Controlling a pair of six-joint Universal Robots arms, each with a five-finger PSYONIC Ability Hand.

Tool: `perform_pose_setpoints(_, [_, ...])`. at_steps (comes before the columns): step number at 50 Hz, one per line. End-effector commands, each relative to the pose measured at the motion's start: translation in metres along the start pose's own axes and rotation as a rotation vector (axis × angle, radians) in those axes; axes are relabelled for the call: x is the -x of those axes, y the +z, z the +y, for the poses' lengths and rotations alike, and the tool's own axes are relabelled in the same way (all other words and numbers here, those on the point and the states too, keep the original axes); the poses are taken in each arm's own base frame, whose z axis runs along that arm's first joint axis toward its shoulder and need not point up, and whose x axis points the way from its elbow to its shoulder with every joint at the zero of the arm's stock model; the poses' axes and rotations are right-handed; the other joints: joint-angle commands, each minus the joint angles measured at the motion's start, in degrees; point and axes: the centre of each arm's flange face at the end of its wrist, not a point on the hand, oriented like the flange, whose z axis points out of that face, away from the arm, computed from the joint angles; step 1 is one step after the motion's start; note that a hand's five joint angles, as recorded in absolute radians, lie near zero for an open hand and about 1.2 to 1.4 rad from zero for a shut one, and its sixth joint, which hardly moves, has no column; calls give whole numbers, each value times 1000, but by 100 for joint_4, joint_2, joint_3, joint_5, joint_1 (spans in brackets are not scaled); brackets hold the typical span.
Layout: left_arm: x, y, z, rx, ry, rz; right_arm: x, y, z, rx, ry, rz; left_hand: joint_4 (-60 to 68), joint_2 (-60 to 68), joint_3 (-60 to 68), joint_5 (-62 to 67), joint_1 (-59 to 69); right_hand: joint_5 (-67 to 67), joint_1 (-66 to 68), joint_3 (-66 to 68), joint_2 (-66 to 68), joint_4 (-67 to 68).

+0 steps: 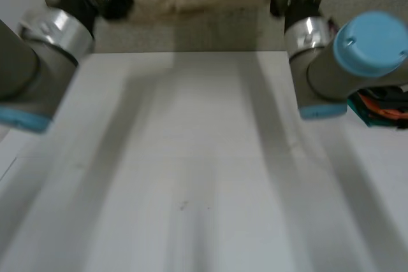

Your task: Fold the laundry.

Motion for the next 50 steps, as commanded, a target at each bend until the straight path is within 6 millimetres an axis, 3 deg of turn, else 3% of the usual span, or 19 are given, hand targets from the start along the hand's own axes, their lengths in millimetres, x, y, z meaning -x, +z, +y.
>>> perform_pose_setpoints(1, [-52, -50, 90, 301, -2, 162, 32, -56, 75, 285, -59, -156, 1104, 1133, 1162, 1248, 1342, 1191, 1701, 1160, 1281, 1126])
perform_pose_setpoints(2, [-59, -65, 109, 380, 8, 187, 35, -64, 82, 315, -69, -174, 1104, 1133, 1162, 1248, 1342, 1191, 1701, 1160, 1281, 1126])
perform_pose_setpoints(4, [-64, -80, 122, 451, 24, 208, 43, -87, 98, 405, -102, -241, 1104, 1133, 1162, 1248, 1342, 1191, 1701, 1160, 1281, 1126])
perform_pose_setpoints(5, [-69, -96, 130, 528, 36, 230, 44, -93, 101, 426, -111, -260, 1104, 1133, 1162, 1248, 1342, 1191, 1701, 1160, 1281, 1126])
perform_pose_setpoints(8, [-71, -113, 133, 608, 46, 254, 46, -114, 107, 512, -136, -326, 1104, 1133, 1162, 1248, 1342, 1191, 1701, 1160, 1281, 1126])
perform_pose_setpoints(13, [-68, -140, 114, 717, 37, 277, 37, -133, 96, 621, -144, -394, 1104, 1133, 1162, 1248, 1342, 1191, 1701, 1160, 1281, 1126])
perform_pose_setpoints(22, [-60, -175, 68, 860, 16, 323, 14, -171, 51, 848, -185, -542, 1104, 1133, 1162, 1248, 1342, 1191, 1701, 1160, 1281, 1126])
perform_pose_setpoints(26, [-63, -200, 51, 992, 10, 407, 4, -204, 36, 995, -256, -675, 1104, 1133, 1162, 1248, 1342, 1191, 1701, 1160, 1281, 1126])
perform_pose_setpoints(30, [-68, -231, 34, 1176, -11, 534, -9, -255, 16, 1171, -360, -926, 1104, 1133, 1162, 1248, 1342, 1191, 1701, 1160, 1281, 1126])
perform_pose_setpoints(32, [-69, -238, 29, 1222, -19, 569, -10, -260, 13, 1148, -388, -962, 1104, 1133, 1162, 1248, 1342, 1191, 1701, 1160, 1281, 1126])
perform_pose_setpoints(36, [-65, -231, 32, 1185, -15, 571, -1, -261, 15, 1067, -360, -942, 1104, 1133, 1162, 1248, 1342, 1191, 1701, 1160, 1281, 1126])
perform_pose_setpoints(39, [-58, -211, 40, 1079, -2, 523, 3, -256, 24, 1046, -329, -882, -3250, -3222, -3193, -3107, -3013, 1191, 1701, 1160, 1281, 1126])
perform_pose_setpoints(40, [-57, -202, 43, 1022, 14, 507, 4, -255, 26, 1042, -322, -862, -5896, -5867, -5838, -5752, -5658, 1191, 1701, 1160, 1281, 1126])
perform_pose_setpoints(47, [-47, -150, 57, 770, 56, 407, 10, -249, 31, 1016, -271, -761, -5896, -5867, -5838, -5752, -5658, 1191, 1701, 1160, 1281, 1126])
perform_pose_setpoints(50, [-44, -123, 73, 684, 44, 354, 12, -248, 32, 997, -262, -741, -5758, -5729, -5701, -5615, -5521, 1191, 1701, 1160, 1281, 1126])
